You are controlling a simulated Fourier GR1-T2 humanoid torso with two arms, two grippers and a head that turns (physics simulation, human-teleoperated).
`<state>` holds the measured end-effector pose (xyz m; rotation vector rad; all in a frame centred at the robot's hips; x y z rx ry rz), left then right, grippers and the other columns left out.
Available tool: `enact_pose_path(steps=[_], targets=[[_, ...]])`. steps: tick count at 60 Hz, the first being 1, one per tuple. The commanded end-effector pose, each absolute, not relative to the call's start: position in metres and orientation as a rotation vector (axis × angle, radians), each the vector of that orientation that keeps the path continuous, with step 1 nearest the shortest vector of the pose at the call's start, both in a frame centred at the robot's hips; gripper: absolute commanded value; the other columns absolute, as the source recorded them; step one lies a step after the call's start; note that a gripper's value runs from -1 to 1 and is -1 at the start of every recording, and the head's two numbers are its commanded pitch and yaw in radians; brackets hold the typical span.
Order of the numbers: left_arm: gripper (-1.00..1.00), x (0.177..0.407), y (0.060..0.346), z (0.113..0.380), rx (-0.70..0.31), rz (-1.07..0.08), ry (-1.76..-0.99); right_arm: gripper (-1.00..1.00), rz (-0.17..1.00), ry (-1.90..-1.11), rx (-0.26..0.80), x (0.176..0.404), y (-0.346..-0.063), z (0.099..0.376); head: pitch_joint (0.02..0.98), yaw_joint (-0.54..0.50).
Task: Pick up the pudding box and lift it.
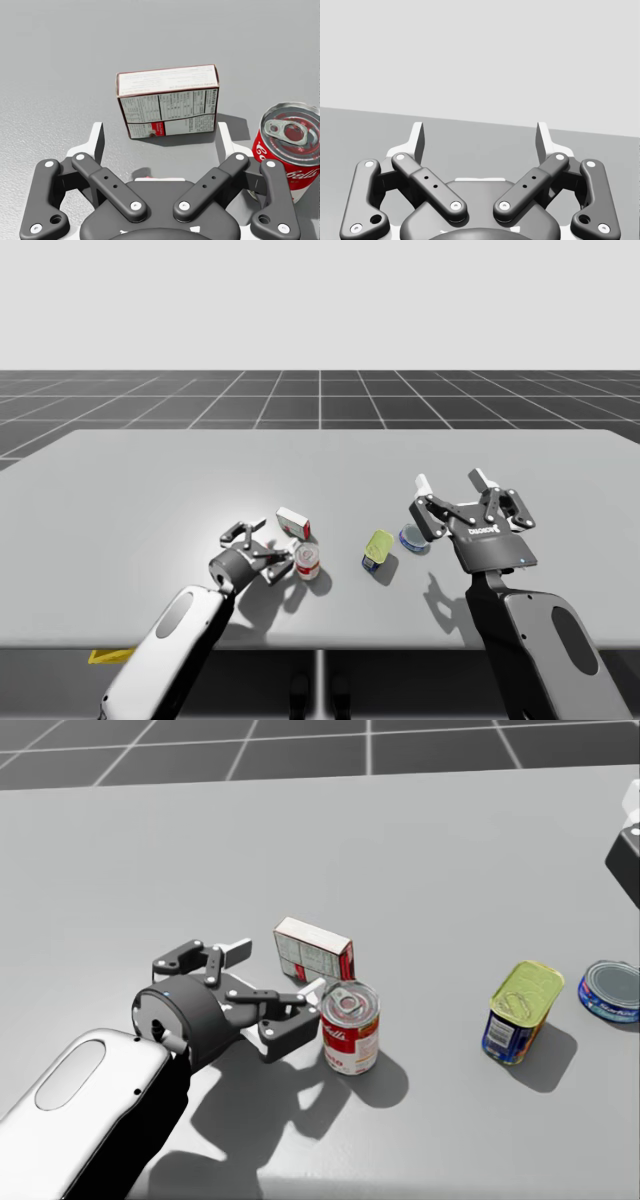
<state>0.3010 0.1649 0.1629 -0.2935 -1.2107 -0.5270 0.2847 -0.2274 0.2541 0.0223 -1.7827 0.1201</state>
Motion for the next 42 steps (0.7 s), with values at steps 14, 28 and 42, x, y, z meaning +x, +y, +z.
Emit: enact_pose_path(steps=[14,28,42], targets=[[-1.00,0.309,0.144,0.155,-0.328,-0.499,-1.170,-1.00,0.115,-1.791,0.005,0.284,-0.229,0.255,0.797,0.10],[-1.00,0.317,0.137,0.154,-0.335,-0.462,-1.160,-1.00,0.111,-1.795,0.002,0.284,-0.231,0.256,0.797,0.09],[-1.00,0.322,0.134,0.153,-0.326,-0.437,-1.167,-1.00,0.107,-1.797,0.000,0.283,-0.231,0.256,0.799,0.09]])
